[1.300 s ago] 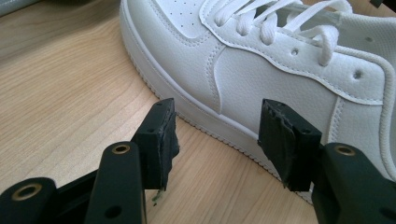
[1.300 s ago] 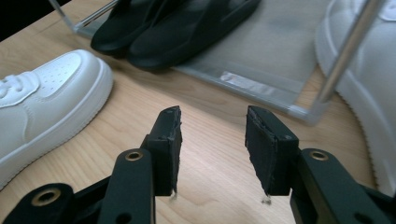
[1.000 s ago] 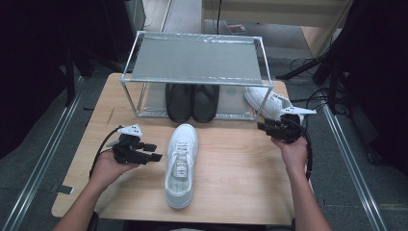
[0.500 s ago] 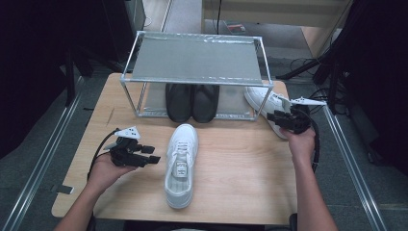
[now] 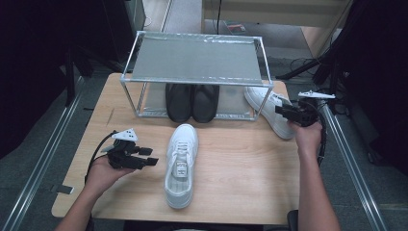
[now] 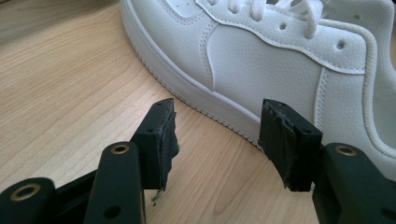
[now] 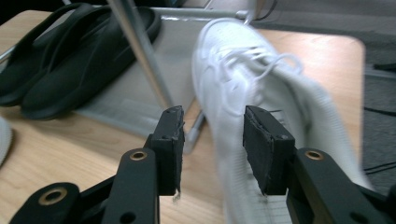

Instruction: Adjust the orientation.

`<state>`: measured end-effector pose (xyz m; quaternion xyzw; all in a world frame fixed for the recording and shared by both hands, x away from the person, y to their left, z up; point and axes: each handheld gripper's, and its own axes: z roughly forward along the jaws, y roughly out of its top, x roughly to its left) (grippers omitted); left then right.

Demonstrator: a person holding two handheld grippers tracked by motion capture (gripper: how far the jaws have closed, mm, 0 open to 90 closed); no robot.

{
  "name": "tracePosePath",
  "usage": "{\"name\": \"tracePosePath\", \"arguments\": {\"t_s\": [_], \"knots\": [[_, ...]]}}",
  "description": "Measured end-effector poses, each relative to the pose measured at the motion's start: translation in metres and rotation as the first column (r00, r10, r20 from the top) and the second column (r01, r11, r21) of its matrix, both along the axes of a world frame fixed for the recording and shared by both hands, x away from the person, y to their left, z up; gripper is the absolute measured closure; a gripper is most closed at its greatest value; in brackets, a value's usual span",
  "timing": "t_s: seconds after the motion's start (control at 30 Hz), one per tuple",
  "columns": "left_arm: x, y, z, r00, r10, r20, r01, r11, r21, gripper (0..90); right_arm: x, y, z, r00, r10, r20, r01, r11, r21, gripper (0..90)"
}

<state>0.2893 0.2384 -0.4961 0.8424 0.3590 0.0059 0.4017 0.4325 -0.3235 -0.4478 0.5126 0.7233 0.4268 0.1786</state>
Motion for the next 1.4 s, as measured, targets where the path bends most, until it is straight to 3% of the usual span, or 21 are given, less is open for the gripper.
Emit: {"name": "tracePosePath", "arguments": {"t_s": [0.1,0.23,0.3,0.5,0.67,0.7,0.77,0.97,1.17,1.4], "knots": [[-0.001,0.001,0.000,1.0000,0.004,0.001,-0.004,1.0000,0.003,46.2,0.005,-0.002,-0.002,0.9999,-0.008,-0.013,0.008,0.9999,0.014,59.4],[-0.004,0.002,0.000,1.0000,0.009,-0.002,-0.009,0.9999,0.004,46.2,0.013,0.001,-0.010,0.9992,-0.013,-0.038,0.013,0.9999,-0.008,59.5],[-0.005,0.003,-0.001,0.9999,0.015,-0.002,-0.015,0.9999,0.003,46.2,0.014,0.004,-0.010,0.9995,-0.018,-0.026,0.017,0.9991,-0.039,58.8],[-0.010,0.007,-0.001,0.9997,0.025,-0.004,-0.025,0.9997,0.002,46.1,0.026,0.008,-0.014,0.9993,-0.009,-0.038,0.008,0.9998,-0.017,59.3],[-0.014,0.008,-0.002,0.9994,0.035,-0.009,-0.035,0.9993,0.011,46.1,0.035,0.015,-0.022,0.9969,-0.006,-0.078,0.003,0.9991,-0.043,68.2],[-0.014,0.008,-0.003,0.9993,0.037,-0.009,-0.037,0.9993,0.010,46.1,0.035,0.015,-0.023,0.9968,-0.006,-0.080,0.002,0.9987,-0.052,71.6],[-0.015,0.010,-0.002,0.9992,0.039,-0.005,-0.039,0.9992,0.009,46.1,0.036,0.014,-0.023,0.9957,0.003,-0.093,-0.005,0.9997,-0.023,75.7],[-0.017,0.011,-0.002,0.9987,0.051,-0.010,-0.051,0.9987,0.006,45.9,0.036,0.014,-0.020,0.9943,0.005,-0.106,-0.005,1.0000,0.001,81.0],[-0.016,0.011,-0.002,0.9987,0.050,-0.004,-0.050,0.9987,0.005,45.1,0.034,0.018,-0.016,0.9955,-0.007,-0.094,0.005,0.9998,-0.019,82.0],[-0.016,0.010,-0.002,0.9990,0.044,-0.004,-0.044,0.9990,0.000,44.6,0.025,0.010,-0.009,0.9956,-0.028,-0.089,0.030,0.9994,0.015,82.0]]}}
